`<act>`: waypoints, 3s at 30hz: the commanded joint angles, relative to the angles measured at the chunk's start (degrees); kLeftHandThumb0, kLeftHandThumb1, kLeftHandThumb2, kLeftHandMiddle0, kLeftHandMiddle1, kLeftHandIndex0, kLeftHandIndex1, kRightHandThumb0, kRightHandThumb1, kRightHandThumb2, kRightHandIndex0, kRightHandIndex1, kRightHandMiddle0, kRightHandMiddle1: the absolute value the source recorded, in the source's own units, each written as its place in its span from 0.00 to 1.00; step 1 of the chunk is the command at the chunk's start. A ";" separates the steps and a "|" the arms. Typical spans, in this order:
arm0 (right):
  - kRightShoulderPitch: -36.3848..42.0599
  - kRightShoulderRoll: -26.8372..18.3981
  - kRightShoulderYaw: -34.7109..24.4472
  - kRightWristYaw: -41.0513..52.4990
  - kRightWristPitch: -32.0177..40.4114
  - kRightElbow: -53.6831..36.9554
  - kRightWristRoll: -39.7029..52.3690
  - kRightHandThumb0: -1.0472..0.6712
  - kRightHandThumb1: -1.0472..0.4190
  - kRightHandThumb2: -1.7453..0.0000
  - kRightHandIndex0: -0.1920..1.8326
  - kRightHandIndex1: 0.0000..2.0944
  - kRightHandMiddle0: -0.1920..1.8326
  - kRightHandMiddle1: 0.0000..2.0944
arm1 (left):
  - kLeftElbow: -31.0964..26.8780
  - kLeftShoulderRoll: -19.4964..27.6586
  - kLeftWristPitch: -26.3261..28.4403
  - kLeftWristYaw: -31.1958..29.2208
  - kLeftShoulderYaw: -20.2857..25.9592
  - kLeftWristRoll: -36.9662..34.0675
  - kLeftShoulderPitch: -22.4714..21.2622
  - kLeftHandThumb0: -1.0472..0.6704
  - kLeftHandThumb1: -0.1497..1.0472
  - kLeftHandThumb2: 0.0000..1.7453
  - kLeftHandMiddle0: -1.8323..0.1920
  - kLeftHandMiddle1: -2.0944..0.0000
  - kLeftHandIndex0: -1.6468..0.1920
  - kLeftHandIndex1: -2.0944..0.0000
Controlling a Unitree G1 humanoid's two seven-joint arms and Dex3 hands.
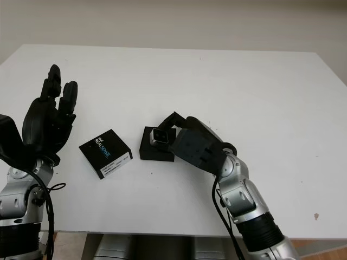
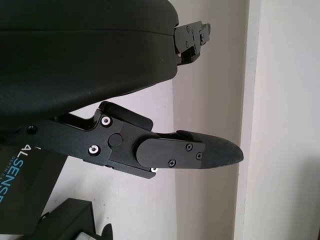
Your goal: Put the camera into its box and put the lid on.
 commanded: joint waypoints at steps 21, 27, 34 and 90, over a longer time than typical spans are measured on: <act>0.82 1.92 -5.37 -6.99 -9.44 5.28 5.14 0.41 0.06 0.97 0.30 0.05 0.22 0.84 | -1.22 -0.12 -0.28 0.58 -0.06 0.25 0.95 0.21 1.00 0.18 1.00 0.97 0.99 0.97; 0.24 1.91 -6.20 -5.47 -9.24 5.77 7.48 0.39 0.06 0.97 0.29 0.04 0.20 0.85 | -1.11 0.11 -0.15 0.60 -0.41 0.56 0.84 0.21 1.00 0.19 1.00 0.97 0.99 0.98; -1.75 -0.18 -6.72 -0.33 -7.56 5.49 9.03 0.32 0.08 0.97 0.22 0.02 0.16 0.54 | -0.98 0.05 0.15 0.61 -0.25 0.25 0.70 0.21 1.00 0.18 1.00 0.98 1.00 0.98; 1.23 5.29 -2.39 -9.58 -16.10 11.41 4.43 0.33 0.11 0.97 0.25 0.04 0.23 0.57 | -2.05 0.42 1.11 0.38 0.25 0.02 1.21 0.20 1.00 0.18 1.00 0.99 1.00 0.98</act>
